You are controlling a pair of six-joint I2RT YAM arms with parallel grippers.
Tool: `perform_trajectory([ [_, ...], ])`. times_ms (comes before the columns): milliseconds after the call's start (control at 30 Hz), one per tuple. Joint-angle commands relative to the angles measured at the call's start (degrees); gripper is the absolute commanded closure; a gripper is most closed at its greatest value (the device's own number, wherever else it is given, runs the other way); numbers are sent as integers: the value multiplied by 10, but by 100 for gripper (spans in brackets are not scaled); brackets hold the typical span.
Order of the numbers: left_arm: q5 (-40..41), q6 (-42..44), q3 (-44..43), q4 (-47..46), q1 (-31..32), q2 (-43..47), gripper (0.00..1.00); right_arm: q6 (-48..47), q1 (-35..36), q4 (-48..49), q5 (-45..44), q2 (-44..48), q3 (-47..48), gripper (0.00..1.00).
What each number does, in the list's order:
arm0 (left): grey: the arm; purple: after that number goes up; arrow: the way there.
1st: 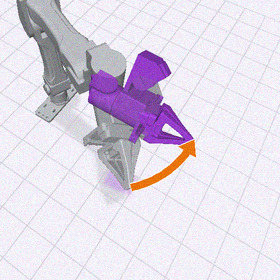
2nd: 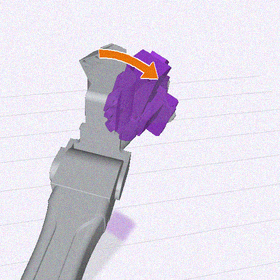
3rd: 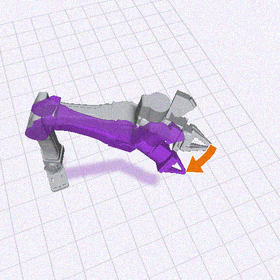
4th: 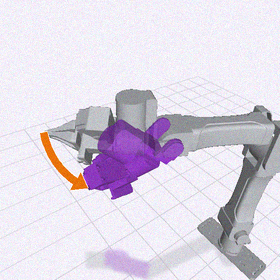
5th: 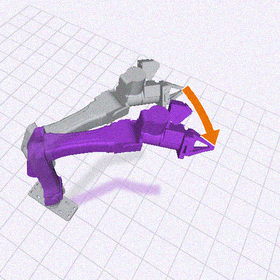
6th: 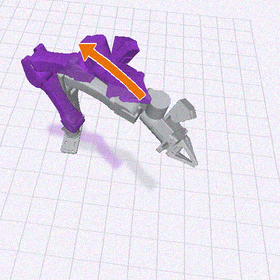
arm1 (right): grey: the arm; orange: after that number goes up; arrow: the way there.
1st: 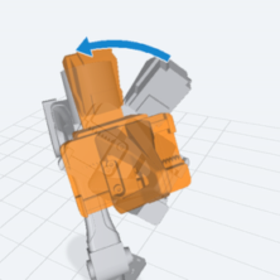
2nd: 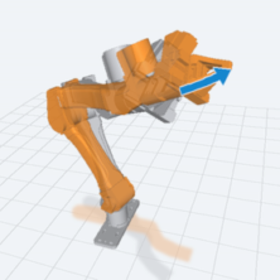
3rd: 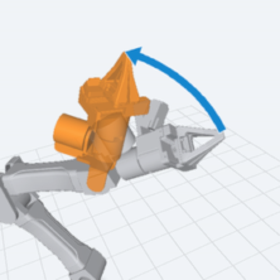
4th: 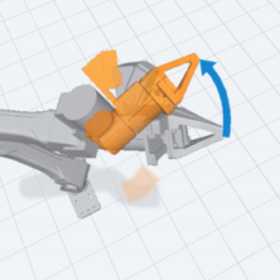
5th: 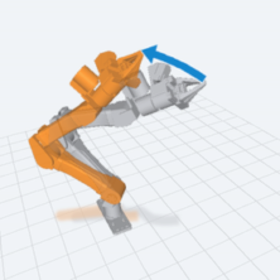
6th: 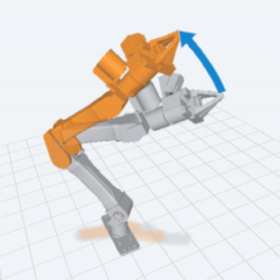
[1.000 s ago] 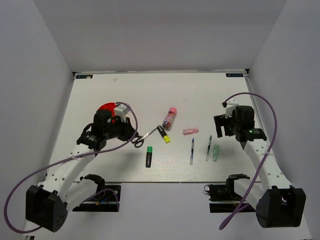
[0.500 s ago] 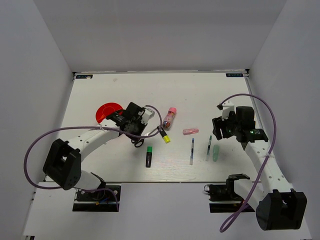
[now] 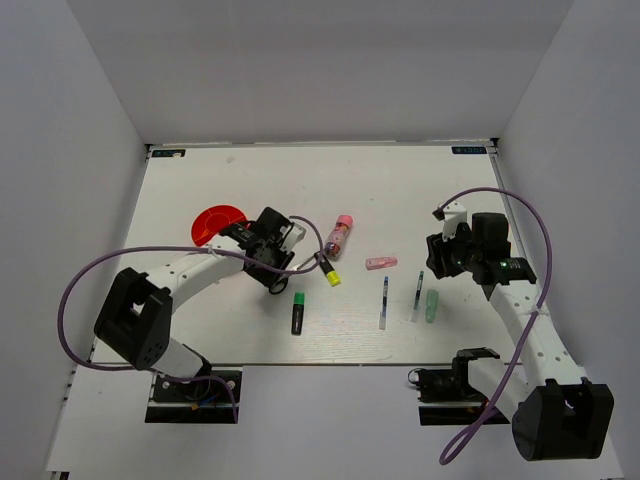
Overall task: Sort the stationery into containers
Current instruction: Grab a piece of stationery with the left arm
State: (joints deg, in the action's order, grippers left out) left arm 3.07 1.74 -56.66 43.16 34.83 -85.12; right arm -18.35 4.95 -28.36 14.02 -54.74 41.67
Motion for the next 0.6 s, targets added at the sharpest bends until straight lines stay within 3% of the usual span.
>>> perform_trajectory([
  [0,19,-11,-19,-4,-10,0,51,4,1,12,14,7,1,47],
  [200,9,-13,-22,-17,-34,-25,51,5,2,9,14,7,1,47],
  [567,-17,-41,-27,-48,-63,-51,64,4,1,11,19,3,0,47],
])
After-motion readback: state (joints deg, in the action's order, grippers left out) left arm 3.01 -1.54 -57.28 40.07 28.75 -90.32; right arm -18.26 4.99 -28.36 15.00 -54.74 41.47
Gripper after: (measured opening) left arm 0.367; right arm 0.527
